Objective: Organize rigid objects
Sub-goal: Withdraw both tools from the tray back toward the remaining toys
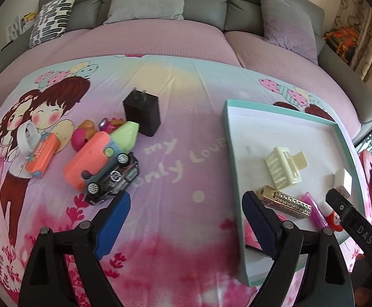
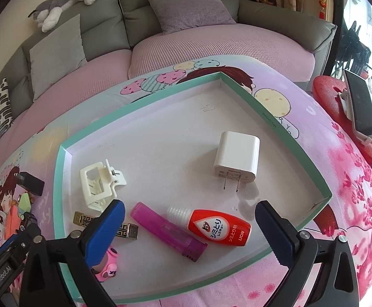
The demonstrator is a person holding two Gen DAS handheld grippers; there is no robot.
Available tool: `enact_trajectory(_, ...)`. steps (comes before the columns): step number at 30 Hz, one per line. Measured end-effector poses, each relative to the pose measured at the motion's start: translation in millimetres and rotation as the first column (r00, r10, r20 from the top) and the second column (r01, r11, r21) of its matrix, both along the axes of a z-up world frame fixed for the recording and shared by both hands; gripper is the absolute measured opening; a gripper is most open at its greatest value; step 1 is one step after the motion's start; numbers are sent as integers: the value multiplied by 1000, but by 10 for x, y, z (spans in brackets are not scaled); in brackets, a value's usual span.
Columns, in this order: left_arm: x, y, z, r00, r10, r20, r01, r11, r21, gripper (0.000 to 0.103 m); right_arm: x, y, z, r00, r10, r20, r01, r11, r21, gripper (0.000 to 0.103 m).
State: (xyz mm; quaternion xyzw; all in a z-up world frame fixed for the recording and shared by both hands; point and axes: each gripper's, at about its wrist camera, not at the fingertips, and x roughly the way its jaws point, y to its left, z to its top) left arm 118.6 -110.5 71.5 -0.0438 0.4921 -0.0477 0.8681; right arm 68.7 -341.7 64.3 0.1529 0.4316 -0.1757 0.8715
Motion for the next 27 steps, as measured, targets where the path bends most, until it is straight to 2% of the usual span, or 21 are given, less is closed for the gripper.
enact_trajectory(9, 29, 494, -36, 987, 163, 6, -163, 987, -11, 90, 45, 324, 159, 993, 91, 71, -90, 996, -15, 103)
enact_trajectory(14, 34, 753, -36, 975, 222, 10, -222, 975, -29, 90, 109, 604, 216, 982, 167, 87, -163, 986, -45, 103)
enact_trajectory(20, 30, 1067, -1, 961, 277, 26, -276, 961, -33, 90, 206, 943, 239, 965, 243, 101, -240, 970, -38, 103)
enact_trajectory(27, 49, 1386, 55, 934, 354, 49, -352, 935, -38, 90, 333, 1338, 230, 939, 326, 109, -323, 945, -44, 103)
